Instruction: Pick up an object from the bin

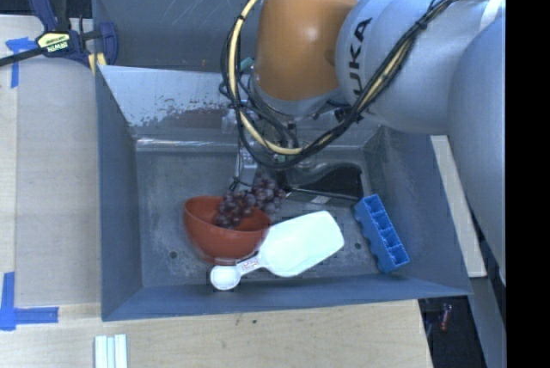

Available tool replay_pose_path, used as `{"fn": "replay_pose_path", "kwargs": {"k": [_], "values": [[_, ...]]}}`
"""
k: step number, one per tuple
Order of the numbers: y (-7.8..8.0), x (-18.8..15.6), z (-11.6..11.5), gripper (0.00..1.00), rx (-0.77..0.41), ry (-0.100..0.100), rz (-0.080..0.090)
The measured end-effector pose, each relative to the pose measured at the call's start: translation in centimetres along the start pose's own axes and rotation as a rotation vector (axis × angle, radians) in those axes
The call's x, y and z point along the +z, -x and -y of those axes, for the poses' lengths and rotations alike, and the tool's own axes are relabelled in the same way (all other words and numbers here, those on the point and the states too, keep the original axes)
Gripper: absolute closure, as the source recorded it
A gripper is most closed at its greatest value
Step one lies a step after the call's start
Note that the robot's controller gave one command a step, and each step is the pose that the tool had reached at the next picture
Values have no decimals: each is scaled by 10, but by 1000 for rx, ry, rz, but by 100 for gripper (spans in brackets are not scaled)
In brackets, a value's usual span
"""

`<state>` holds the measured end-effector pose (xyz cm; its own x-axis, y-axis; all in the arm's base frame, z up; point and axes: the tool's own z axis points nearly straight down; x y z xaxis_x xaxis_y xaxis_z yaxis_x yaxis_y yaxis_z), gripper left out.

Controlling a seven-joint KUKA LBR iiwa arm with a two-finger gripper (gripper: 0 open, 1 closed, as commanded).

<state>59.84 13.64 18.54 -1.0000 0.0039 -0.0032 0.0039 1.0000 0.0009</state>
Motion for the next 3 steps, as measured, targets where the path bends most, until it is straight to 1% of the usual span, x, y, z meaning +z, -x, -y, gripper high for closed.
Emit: {"fn": "replay_pose_path", "kwargs": {"k": [1,2,3], "values": [[0,0,0,0,0,0,0],[-3,32,-9,0,-205,0,4],[-4,49,-5,0,-260,0,1]]}}
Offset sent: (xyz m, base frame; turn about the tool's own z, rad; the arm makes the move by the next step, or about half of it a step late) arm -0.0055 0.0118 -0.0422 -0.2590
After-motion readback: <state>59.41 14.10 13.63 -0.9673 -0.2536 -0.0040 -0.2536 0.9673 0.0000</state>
